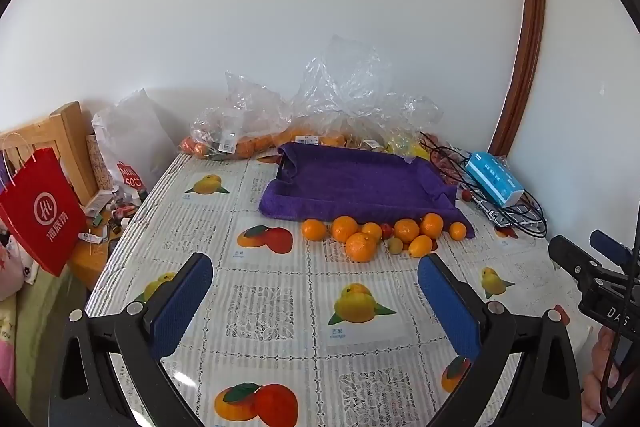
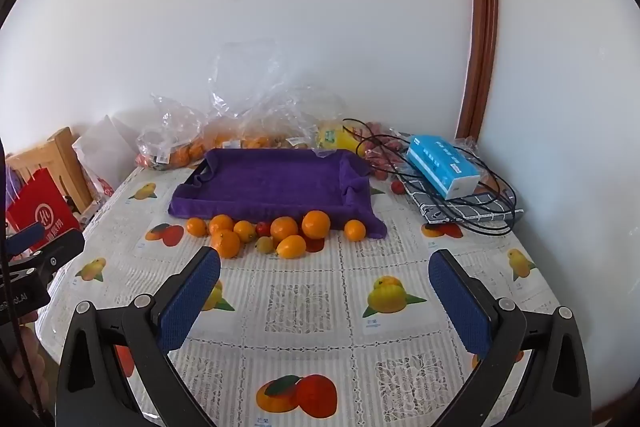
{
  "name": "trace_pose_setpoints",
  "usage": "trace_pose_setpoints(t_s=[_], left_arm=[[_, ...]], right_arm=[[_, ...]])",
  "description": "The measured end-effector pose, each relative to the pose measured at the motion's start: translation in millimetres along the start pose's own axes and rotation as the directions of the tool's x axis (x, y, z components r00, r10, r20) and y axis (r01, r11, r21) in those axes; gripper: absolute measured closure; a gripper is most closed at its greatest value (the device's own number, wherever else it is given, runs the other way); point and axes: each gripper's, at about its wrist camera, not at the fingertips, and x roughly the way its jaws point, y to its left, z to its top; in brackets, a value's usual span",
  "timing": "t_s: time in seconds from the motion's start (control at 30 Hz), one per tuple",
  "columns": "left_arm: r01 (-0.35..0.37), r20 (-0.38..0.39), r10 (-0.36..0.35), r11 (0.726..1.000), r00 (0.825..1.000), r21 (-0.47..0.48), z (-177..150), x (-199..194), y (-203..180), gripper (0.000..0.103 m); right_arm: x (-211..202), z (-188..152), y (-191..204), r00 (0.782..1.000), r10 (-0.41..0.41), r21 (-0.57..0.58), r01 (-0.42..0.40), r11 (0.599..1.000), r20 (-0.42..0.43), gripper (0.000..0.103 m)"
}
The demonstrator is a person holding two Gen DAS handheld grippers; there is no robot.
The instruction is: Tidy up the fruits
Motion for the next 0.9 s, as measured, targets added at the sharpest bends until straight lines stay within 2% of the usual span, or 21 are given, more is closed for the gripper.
trace_pose_setpoints(t_s=[0.03, 0.13, 0.47, 0.73, 0.8, 0.9], left_arm=[[-0.014, -0.005, 0.014, 1.000, 1.000, 0.018, -3, 1, -8, 0.000], [0.008, -0.024, -0.009, 1.000, 1.000, -0.006, 2, 4, 1, 0.000], [-0.036, -0.036, 0.036, 0.999, 0.999, -0.019, -3, 12, 7, 0.000], [0.022, 0.014, -0.021, 0.996, 1.000, -0.084, -2, 7, 13, 0.000], [0.035, 0.020, -0.034, 0.996, 0.999, -0.079, -2, 5, 11, 0.000], [0.017, 0.018, -0.016, 0.999, 1.000, -0.042, 0, 5, 6, 0.000]], right_arm=[[0, 0, 0, 1.000, 0.002, 0.001, -0.002, 1.000, 0.001, 0.000], [0, 0, 0, 1.000, 0.002, 0.003, -0.002, 1.000, 0.001, 0.000], [1, -1, 8, 1.000, 0.003, -0.006, -0.003, 1.000, 0.002, 0.000], [2, -2, 1, 1.000, 0.002, 0.003, -0.002, 1.000, 0.004, 0.000], [1, -1, 1, 1.000, -0.004, 0.003, 0.004, 1.000, 0.007, 0.000], [2, 0, 1, 1.000, 0.000, 0.005, 0.000, 1.000, 0.004, 0.000]])
